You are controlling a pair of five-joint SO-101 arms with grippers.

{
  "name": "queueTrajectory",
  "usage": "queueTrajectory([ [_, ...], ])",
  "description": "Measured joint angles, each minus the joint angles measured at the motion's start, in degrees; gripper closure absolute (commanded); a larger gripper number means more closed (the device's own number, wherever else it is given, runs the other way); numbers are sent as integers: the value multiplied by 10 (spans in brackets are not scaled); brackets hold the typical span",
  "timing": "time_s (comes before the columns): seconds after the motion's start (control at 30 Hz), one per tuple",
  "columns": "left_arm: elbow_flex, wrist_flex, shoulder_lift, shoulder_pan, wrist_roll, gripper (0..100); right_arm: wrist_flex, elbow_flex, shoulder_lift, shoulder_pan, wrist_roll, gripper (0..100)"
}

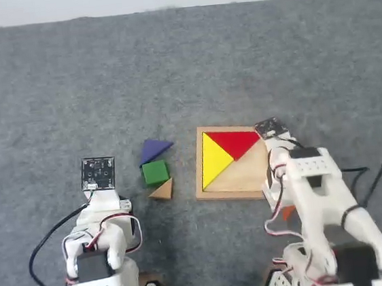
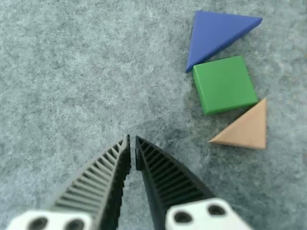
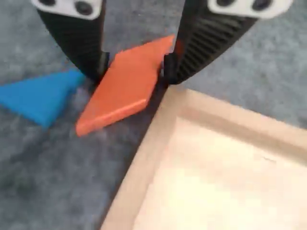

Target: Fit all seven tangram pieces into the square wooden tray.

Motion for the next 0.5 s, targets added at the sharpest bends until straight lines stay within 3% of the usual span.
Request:
queueTrajectory([
  [0.2,0,0,0,0,0,982,-3,-19,16,7,-7,971],
  [0.5,0,0,0,0,0,982,31,-76,-79,3,-13,975],
])
